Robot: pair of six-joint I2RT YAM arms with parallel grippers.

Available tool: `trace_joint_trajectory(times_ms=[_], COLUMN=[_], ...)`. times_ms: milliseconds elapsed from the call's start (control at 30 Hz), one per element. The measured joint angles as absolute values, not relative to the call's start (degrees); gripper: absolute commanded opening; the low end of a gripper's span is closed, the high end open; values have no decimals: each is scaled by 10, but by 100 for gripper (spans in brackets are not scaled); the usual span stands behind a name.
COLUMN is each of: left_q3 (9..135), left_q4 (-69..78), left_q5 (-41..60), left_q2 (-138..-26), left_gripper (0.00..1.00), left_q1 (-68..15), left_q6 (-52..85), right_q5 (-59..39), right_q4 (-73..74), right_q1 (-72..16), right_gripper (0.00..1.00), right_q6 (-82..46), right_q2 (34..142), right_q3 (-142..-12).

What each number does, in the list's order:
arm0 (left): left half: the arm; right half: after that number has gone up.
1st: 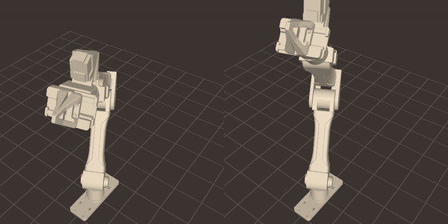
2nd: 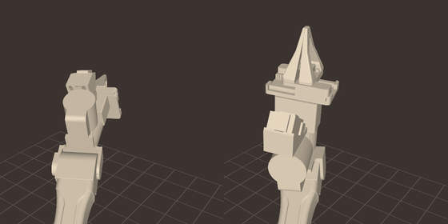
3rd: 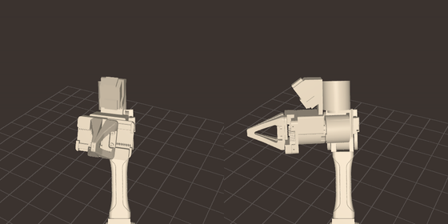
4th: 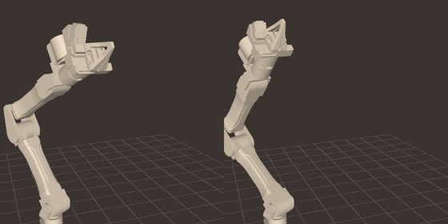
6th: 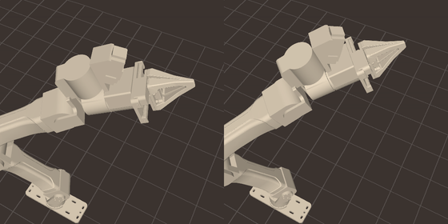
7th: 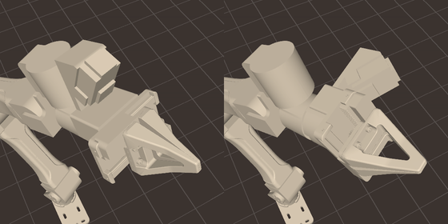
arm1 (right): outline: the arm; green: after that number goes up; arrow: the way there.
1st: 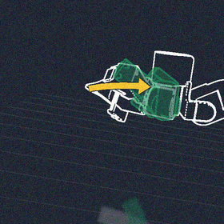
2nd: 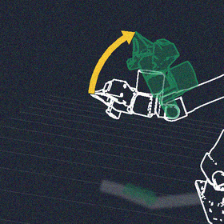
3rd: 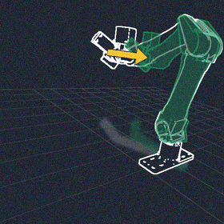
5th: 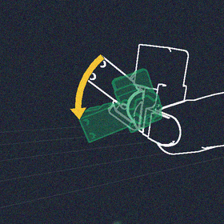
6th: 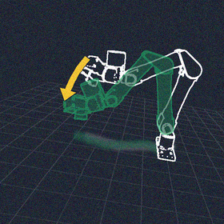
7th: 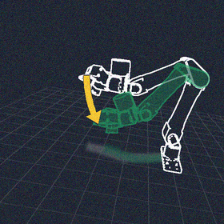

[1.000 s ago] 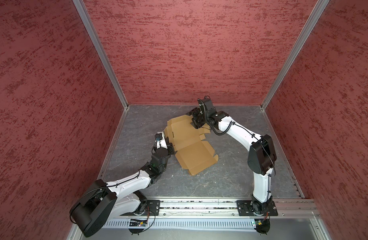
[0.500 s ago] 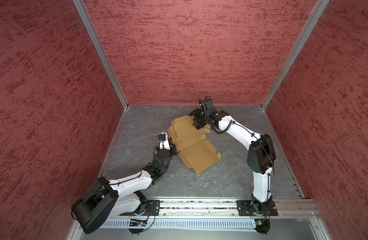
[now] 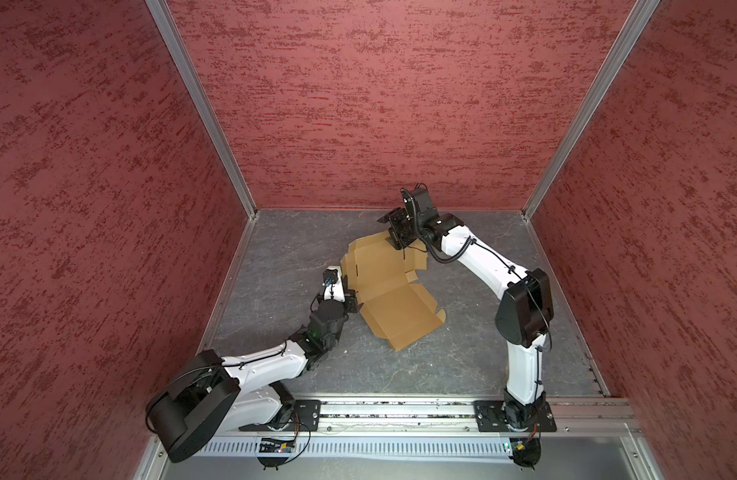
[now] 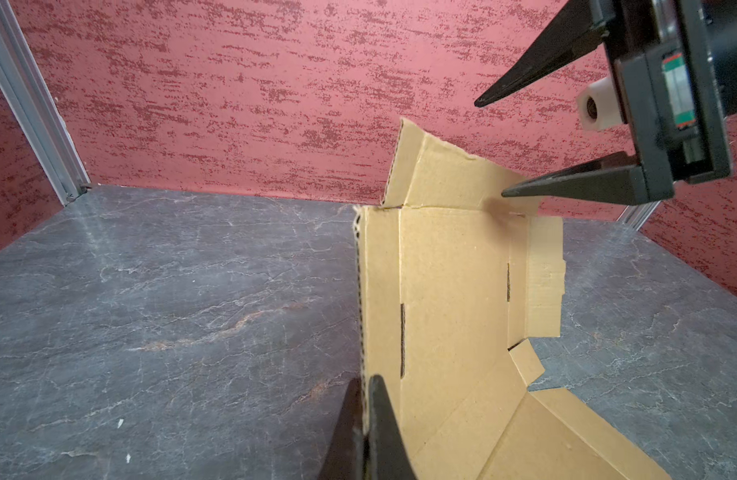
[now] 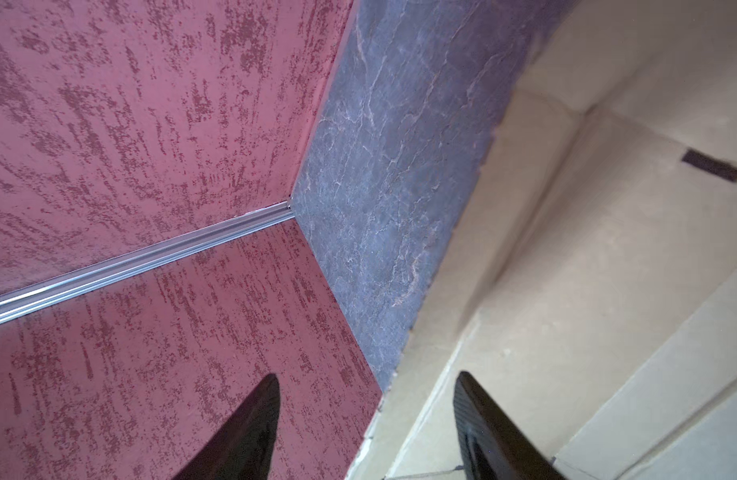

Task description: Fold the paper box

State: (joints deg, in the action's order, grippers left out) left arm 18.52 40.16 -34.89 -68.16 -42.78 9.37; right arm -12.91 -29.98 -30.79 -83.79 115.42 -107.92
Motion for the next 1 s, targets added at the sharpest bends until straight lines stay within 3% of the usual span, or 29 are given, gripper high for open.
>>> trace_joint_trajectory(times_ms=[600,1000], left_q3=[196,203], left_q4=[478,515], left_q5=[-382,-406], left_q2=[-749,-759], left_gripper=[0,0], left_q1=[-446,-451], left_q6=[62,51], right_q5=[-133,-136], right_q4=[-312,-311], right_q1=[-305,-302], right_gripper=[59,47], right_q6=[-838,-842], right_q2=[1173,1173], right_q3=[-1082,-1082])
